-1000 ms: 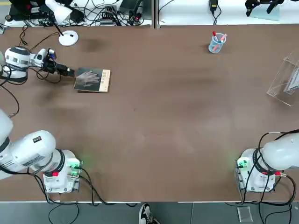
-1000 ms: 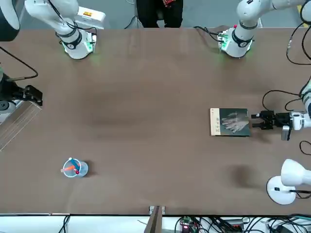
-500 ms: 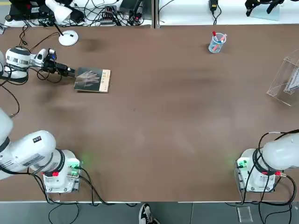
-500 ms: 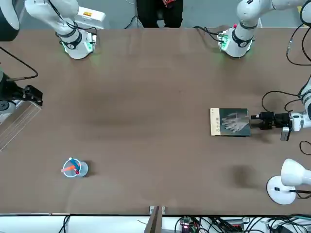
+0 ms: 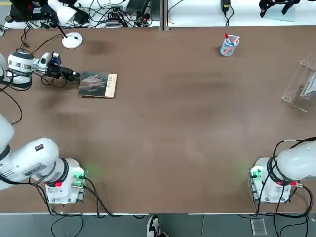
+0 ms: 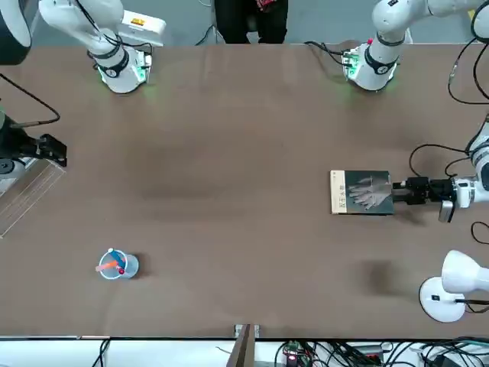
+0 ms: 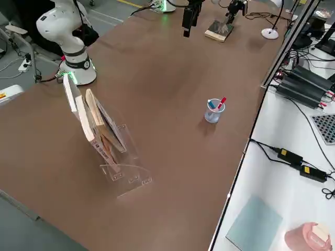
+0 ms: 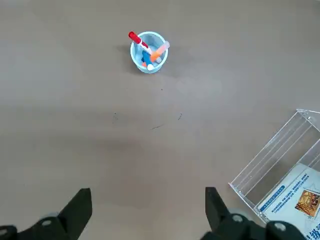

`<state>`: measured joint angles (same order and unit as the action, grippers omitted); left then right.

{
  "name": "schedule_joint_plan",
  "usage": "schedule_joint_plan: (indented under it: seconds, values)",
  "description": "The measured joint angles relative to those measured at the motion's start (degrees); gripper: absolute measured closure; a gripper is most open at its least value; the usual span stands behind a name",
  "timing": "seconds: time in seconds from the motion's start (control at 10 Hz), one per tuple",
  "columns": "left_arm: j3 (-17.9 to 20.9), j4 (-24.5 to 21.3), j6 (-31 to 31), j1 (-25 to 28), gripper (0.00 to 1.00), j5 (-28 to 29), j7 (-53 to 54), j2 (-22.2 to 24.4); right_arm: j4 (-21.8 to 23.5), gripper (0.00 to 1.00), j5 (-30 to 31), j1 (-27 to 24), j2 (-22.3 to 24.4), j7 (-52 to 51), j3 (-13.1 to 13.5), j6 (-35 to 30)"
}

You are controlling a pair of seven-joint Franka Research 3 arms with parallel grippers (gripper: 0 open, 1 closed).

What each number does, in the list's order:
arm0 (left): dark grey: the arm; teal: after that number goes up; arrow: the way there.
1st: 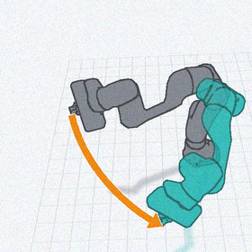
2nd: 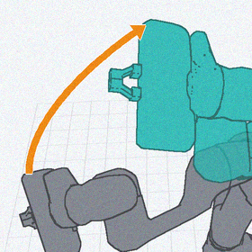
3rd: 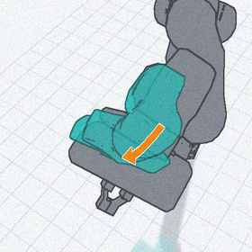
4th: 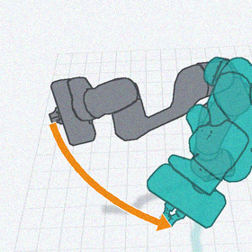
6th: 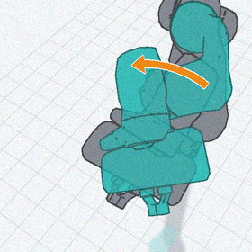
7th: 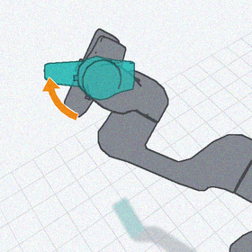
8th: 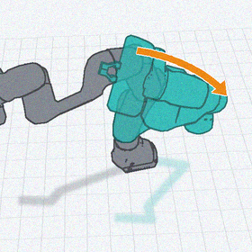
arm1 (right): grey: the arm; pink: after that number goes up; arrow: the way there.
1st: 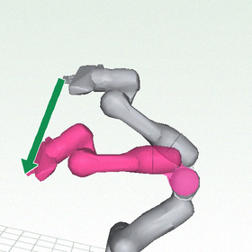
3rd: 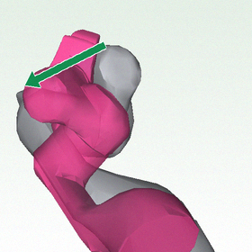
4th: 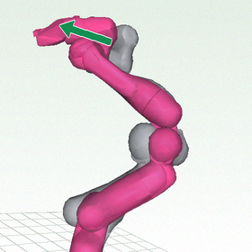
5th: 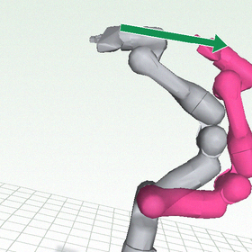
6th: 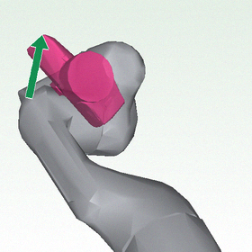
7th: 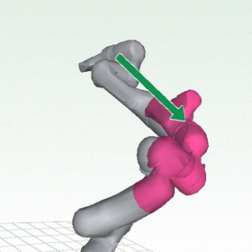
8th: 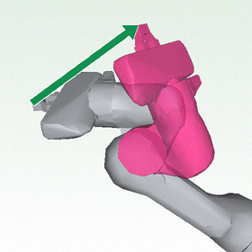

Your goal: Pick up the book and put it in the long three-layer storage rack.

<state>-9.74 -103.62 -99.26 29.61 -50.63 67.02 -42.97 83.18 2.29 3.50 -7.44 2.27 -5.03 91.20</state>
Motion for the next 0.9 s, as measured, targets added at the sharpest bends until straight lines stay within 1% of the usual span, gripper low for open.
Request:
schedule_joint_plan:
  seconds: [0.5,0.9]
  values:
    - [-0.1,1.0,0.0,-0.1,0.06,-0.1,0.0,-0.8,0.0,0.00,0.0,0.0,0.0,0.0,0.0,0.0]
    - [-0.2,1.3,-0.1,-0.6,0.11,-0.6,-0.2,-1.1,0.0,0.00,0.0,0.0,0.0,0.0,0.0,0.0]
